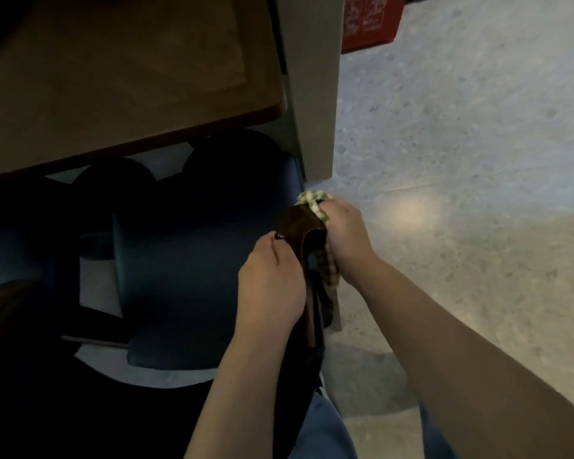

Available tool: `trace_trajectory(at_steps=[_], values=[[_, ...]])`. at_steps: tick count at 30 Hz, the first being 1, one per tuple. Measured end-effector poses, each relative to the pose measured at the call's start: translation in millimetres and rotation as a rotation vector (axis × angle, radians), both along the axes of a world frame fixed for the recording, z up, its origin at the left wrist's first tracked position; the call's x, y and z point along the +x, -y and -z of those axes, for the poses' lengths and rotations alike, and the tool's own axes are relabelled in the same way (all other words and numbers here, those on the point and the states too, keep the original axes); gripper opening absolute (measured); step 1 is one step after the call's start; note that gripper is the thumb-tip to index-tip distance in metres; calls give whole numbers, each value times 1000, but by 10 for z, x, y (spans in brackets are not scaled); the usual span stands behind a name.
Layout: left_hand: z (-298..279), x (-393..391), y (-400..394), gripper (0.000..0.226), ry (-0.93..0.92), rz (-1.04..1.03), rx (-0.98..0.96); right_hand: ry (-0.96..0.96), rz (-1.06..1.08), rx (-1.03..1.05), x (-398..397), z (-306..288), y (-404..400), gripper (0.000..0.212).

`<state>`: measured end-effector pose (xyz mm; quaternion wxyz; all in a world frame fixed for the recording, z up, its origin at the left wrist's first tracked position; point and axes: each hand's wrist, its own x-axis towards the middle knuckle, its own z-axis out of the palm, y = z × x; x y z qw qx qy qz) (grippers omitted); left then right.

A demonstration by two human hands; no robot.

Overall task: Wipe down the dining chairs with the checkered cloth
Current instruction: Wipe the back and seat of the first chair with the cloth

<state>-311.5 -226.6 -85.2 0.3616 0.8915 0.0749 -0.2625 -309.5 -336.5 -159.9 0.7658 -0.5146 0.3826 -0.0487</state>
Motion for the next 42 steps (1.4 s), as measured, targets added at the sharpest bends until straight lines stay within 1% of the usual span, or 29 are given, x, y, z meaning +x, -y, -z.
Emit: trace_trajectory(at_steps=[2,5,8,11,13,15,16,18,19,22,25,28,29,32,33,37,38,39,40,42], values=[[-61,-13,21,34,149,15,72,-19,-72,13,32,0,56,31],[-158,-118,150,34,353,-20,118,-53,-268,-43,5,-17,140,21],[-231,-418,426,31,515,9,92,-20,-480,-107,-60,-33,290,28],[-106,-843,676,28,687,88,15,61,-581,-101,-75,-36,417,33],[139,-1104,738,31,722,69,-2,84,-641,-108,-67,12,474,35],[403,-1281,707,26,639,-96,-1,127,-703,-167,-45,89,504,36],[545,-1326,677,28,564,-205,-11,150,-712,-175,-31,134,506,36],[872,-1350,613,43,429,-360,-48,196,-689,-180,-3,244,486,35],[1025,-1333,575,48,418,-403,-77,226,-659,-179,2,303,462,34],[1429,-1183,500,52,495,-442,-122,374,-540,-192,0,466,344,33],[1819,-1013,481,50,610,-491,-193,564,-376,-236,-31,644,205,25],[2202,-825,437,61,664,-575,-300,716,-257,-228,-39,848,116,28],[2320,-778,423,59,671,-592,-352,754,-240,-216,-43,915,100,29],[2687,-671,376,33,670,-622,-573,818,-225,-220,-78,1151,76,30],[2801,-652,351,29,666,-619,-630,827,-231,-227,-104,1248,67,28],[3063,-619,254,27,712,-535,-792,852,-254,-214,-256,1639,-1,23],[3079,-615,235,28,708,-514,-799,838,-262,-203,-300,1738,-21,24],[3089,-609,209,28,721,-489,-759,819,-269,-195,-343,1838,-39,27],[3084,-597,177,29,748,-450,-675,796,-275,-182,-393,1949,-59,31],[3043,-575,68,29,805,-354,-433,723,-287,-141,-528,2168,-82,37]])
